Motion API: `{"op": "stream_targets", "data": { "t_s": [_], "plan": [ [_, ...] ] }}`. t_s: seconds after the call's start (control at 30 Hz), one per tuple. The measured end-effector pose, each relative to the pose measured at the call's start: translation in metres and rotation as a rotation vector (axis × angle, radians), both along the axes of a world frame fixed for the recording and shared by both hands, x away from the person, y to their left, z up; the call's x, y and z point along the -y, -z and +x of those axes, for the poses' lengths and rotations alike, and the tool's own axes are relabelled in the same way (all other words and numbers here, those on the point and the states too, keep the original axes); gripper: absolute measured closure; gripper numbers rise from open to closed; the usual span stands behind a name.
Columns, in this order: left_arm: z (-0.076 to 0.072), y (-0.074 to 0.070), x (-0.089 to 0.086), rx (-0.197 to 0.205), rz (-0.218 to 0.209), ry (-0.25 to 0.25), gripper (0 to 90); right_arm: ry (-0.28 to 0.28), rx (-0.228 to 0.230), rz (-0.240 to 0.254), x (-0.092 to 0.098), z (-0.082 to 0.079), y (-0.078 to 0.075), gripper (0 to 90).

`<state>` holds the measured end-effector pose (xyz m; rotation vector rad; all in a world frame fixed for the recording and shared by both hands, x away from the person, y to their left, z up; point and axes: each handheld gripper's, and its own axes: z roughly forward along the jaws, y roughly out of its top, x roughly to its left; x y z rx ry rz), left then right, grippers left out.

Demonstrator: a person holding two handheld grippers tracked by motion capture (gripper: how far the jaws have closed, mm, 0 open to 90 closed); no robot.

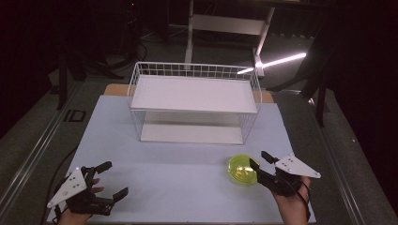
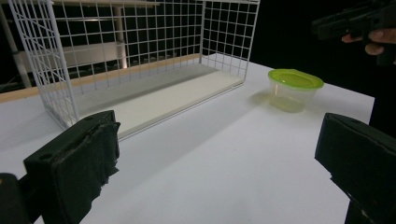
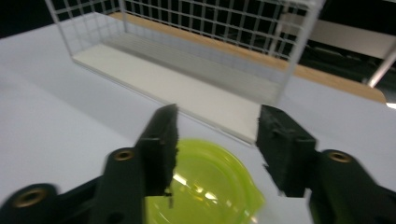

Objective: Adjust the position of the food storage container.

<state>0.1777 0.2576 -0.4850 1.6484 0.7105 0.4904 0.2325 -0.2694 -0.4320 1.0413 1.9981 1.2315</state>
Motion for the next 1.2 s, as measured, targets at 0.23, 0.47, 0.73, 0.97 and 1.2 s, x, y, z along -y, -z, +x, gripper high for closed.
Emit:
{"op": "stream_targets", "data": {
  "t_s": [0.23, 0.47, 0.73, 0.97, 1.2],
  "plan": [
    [0.000, 0.000, 0.001, -0.001, 0.003, 0.003, 0.6, 0.056, -0.050, -0.030, 0.020, 0.004, 0.019, 60.0],
    [0.000, 0.000, 0.000, 0.000, -0.005, -0.001, 0.6, 0.104, -0.137, -0.059, 0.035, 0.006, 0.039, 75.3],
    [0.000, -0.001, -0.001, 0.002, -0.007, -0.004, 0.6, 0.123, -0.281, -0.077, 0.043, 0.008, 0.062, 89.9],
    [0.000, -0.001, 0.000, 0.005, -0.002, 0.000, 0.6, 0.119, -0.322, -0.060, 0.039, 0.014, 0.073, 90.0],
    [0.001, -0.001, -0.002, 0.004, -0.010, -0.012, 0.6, 0.087, -0.381, -0.043, 0.029, 0.022, 0.087, 90.0]
  ]
}}
